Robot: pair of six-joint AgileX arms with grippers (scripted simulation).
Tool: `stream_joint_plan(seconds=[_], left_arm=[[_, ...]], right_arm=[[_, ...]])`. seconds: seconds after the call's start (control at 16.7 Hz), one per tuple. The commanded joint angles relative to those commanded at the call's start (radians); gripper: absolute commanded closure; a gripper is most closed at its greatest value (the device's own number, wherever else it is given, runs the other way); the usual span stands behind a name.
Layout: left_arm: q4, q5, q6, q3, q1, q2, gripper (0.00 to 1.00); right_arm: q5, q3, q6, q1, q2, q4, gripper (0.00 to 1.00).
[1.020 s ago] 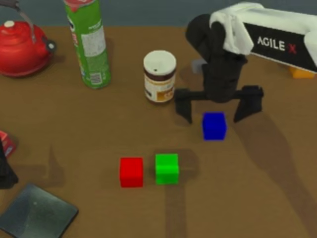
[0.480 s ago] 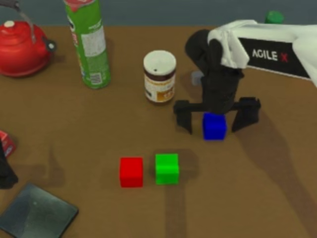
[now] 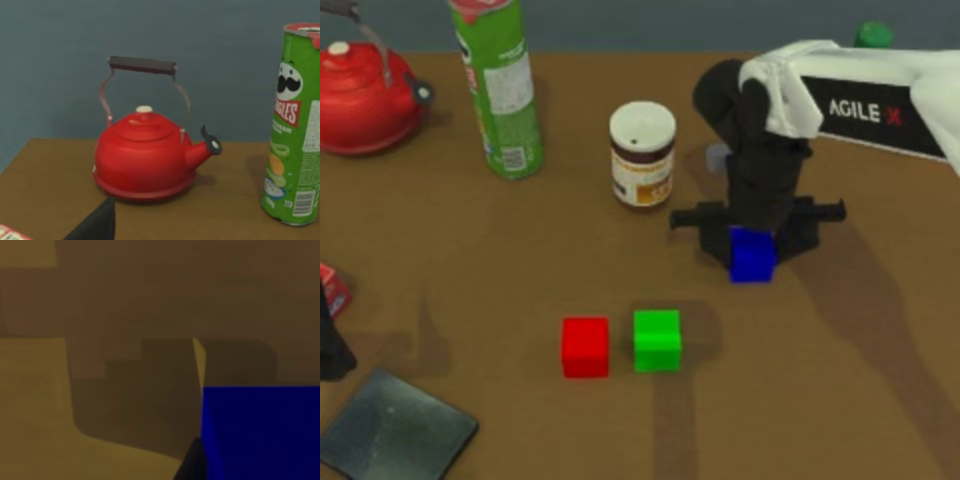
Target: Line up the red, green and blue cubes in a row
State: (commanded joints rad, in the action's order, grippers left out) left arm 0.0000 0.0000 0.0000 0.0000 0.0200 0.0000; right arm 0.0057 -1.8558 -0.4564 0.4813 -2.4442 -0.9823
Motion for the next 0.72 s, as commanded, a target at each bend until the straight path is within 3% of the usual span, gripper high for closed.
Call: stream_joint_plan(seconds=[0.18, 0.72], left_arm=[[0.0, 0.0, 0.0, 0.0, 0.0, 0.0, 0.0], [0.0, 0.0, 0.0, 0.0, 0.0, 0.0, 0.0]], right_arm=[[0.0, 0.0, 0.0, 0.0, 0.0, 0.0, 0.98], [0.004, -0.001, 0.001, -0.003, 0.01, -0.003, 1.0]])
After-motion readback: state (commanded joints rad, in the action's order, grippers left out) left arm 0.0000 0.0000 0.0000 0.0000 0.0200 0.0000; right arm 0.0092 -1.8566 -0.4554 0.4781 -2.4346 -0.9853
